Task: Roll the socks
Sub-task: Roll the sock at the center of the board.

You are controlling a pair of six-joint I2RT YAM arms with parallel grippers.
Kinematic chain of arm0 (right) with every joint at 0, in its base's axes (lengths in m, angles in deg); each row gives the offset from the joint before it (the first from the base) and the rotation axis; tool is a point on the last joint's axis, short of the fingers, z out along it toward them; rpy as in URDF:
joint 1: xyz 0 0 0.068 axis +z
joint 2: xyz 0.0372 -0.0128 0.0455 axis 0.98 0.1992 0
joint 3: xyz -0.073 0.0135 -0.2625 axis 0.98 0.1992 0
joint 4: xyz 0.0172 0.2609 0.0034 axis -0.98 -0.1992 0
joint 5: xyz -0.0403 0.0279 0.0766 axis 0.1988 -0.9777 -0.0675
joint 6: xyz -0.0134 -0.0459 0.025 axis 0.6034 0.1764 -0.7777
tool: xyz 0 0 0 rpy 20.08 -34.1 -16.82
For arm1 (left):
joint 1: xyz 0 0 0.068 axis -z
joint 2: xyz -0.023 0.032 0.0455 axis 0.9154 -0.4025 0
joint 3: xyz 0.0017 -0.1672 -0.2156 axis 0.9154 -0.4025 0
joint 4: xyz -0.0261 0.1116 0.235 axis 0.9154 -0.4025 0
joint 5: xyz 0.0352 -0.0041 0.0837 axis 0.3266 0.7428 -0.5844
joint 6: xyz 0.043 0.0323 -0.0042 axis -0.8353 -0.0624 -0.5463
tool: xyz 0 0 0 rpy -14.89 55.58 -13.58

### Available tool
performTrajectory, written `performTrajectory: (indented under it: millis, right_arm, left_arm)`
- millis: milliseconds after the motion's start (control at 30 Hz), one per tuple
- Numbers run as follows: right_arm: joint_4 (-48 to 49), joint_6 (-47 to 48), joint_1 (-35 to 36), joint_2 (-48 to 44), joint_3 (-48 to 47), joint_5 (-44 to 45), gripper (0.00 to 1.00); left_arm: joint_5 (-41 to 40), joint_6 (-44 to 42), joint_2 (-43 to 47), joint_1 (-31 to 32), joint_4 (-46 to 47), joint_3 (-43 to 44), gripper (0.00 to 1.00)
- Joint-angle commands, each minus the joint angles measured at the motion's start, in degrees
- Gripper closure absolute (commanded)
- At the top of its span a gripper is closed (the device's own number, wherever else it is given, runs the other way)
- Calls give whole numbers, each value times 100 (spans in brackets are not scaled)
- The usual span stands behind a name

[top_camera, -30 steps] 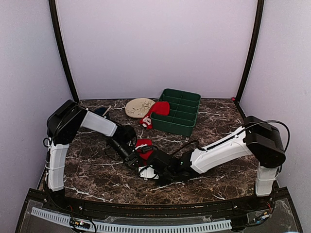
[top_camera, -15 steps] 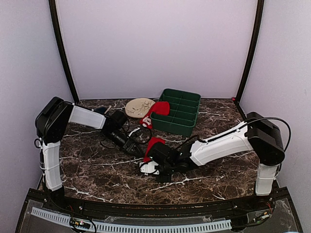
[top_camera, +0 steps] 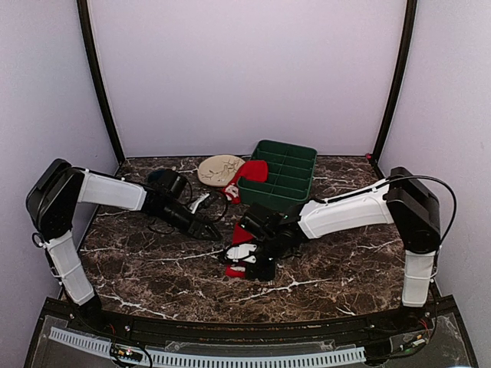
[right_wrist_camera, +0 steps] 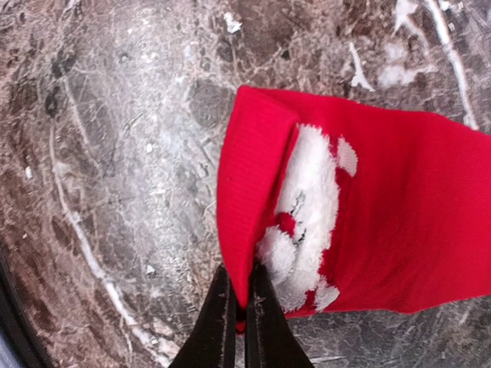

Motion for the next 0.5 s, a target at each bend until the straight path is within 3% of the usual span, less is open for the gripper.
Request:
performTrajectory:
  millis: [0, 233, 467]
  right_arm:
    - [-596, -191, -252, 340, -218, -1246, 96]
    - [-1062, -184, -681, 863, -673, -2863, 96]
    - [-1616, -40, -919, 1451, -1142, -3890, 96]
  left_arm:
    - [-527, 428, 495, -24, 673, -493, 54]
    - [-1049, 692, 1190, 95, 1239, -1221, 57]
    - [-2066, 133, 1629, 1075, 1483, -1550, 56]
